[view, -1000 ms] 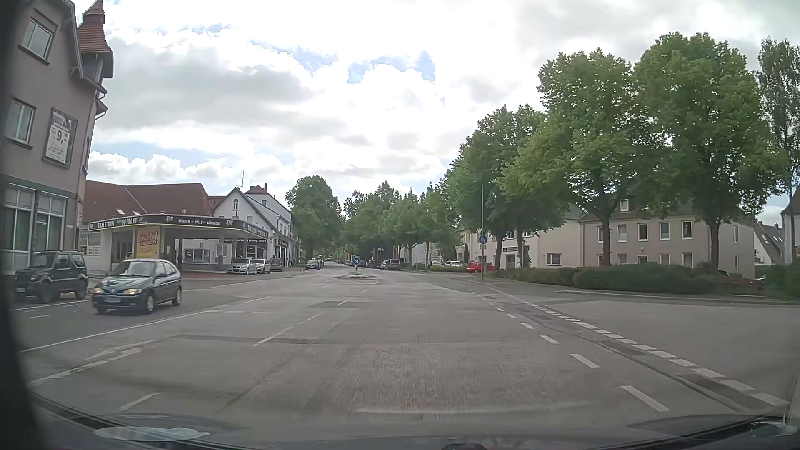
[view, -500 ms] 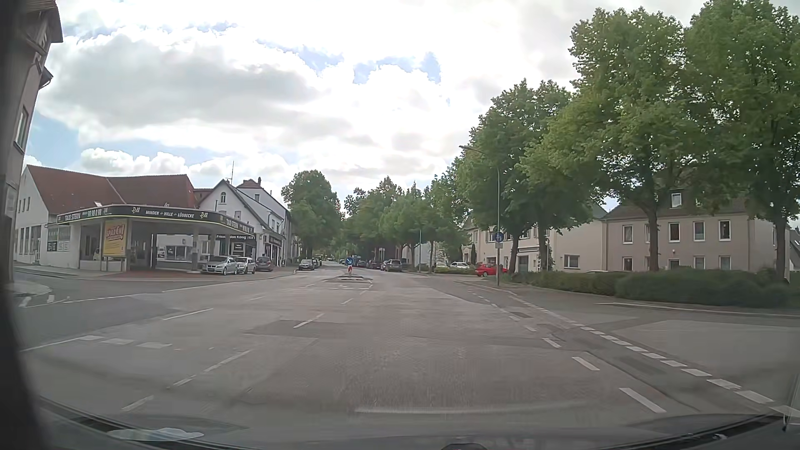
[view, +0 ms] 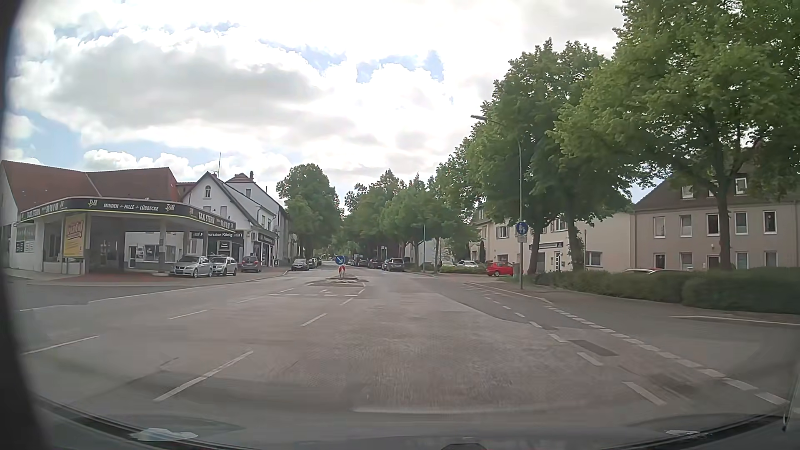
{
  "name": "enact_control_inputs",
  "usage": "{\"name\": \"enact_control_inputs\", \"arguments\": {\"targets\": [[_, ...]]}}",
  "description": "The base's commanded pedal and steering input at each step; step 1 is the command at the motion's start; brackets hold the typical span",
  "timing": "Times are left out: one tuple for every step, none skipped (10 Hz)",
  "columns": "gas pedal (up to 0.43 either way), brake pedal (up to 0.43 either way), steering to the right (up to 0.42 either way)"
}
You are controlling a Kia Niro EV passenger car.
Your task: Follow the waypoints while adhering to traffic rules and regulations
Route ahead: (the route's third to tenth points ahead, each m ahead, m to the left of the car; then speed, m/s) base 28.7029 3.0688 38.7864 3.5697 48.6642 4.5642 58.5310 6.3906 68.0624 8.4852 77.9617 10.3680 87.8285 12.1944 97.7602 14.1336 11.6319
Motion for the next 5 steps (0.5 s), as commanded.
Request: {"name": "enact_control_inputs", "arguments": {"targets": [[0.118, 0.000, -0.006], [0.118, 0.000, -0.006], [0.118, 0.000, -0.006], [0.118, 0.000, -0.006], [0.138, 0.000, -0.006]]}}
